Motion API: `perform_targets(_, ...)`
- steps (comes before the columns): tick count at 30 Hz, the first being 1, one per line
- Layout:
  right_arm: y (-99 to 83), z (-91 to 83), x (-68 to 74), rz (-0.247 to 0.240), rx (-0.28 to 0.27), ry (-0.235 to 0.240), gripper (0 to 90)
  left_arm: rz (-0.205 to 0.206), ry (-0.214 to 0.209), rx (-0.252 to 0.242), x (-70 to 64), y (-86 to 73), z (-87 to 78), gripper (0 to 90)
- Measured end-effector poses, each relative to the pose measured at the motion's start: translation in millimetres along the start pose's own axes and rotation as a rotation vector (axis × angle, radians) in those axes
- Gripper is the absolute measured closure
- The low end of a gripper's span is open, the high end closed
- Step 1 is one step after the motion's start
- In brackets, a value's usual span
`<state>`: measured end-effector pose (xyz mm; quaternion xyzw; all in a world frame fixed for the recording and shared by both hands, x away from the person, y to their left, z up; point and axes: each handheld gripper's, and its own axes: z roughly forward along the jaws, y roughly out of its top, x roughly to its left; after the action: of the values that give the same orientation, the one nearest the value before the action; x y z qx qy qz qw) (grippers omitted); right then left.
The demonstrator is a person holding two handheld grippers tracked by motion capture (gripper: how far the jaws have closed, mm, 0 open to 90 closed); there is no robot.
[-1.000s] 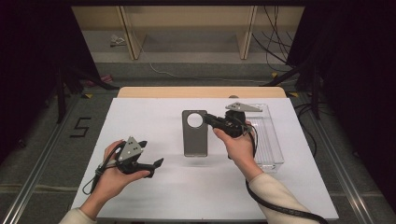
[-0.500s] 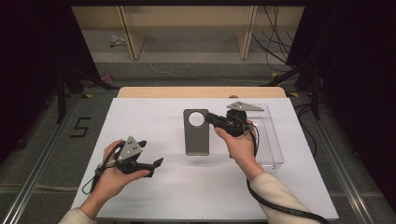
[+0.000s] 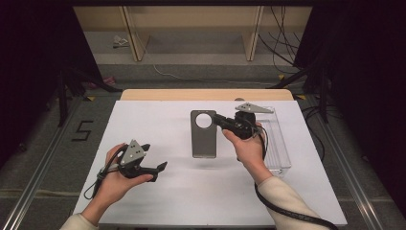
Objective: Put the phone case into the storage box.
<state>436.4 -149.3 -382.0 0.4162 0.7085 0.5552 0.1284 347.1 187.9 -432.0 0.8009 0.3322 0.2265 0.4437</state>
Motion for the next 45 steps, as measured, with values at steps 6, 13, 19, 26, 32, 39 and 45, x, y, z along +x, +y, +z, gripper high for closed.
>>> perform_targets(6, 1.5, -1.9, -1.8, 0.002, -0.006, -0.004, 83.5, -0.004, 0.001, -0.001, 0.4, 0.2, -0.4, 14.5)
perform_targets(13, 3.0, -3.9, -4.1, 0.005, -0.012, -0.01, 83.5, -0.005, 0.0, -0.002, 0.3, 0.3, -0.4, 14.6)
perform_targets(19, 5.0, -6.2, -6.0, 0.008, -0.02, -0.014, 83.6, -0.005, 0.001, -0.003, 0.6, 0.4, -0.6, 14.6)
perform_targets(26, 6.6, -8.3, -8.4, 0.007, -0.025, -0.022, 83.6, -0.008, 0.003, -0.005, 0.9, 0.3, -0.7, 14.5)
perform_targets(32, 8.1, -10.2, -10.6, 0.01, -0.032, -0.026, 83.6, -0.009, 0.005, -0.007, 1.1, 0.2, -0.7, 14.5)
perform_targets(39, 9.2, -12.0, -12.4, 0.012, -0.035, -0.032, 83.6, -0.008, 0.007, -0.006, 1.3, 0.2, -0.9, 14.5)
perform_targets(45, 10.6, -14.0, -14.3, 0.01, -0.041, -0.039, 83.6, -0.006, 0.008, -0.005, 1.8, 0.3, -1.3, 14.5)
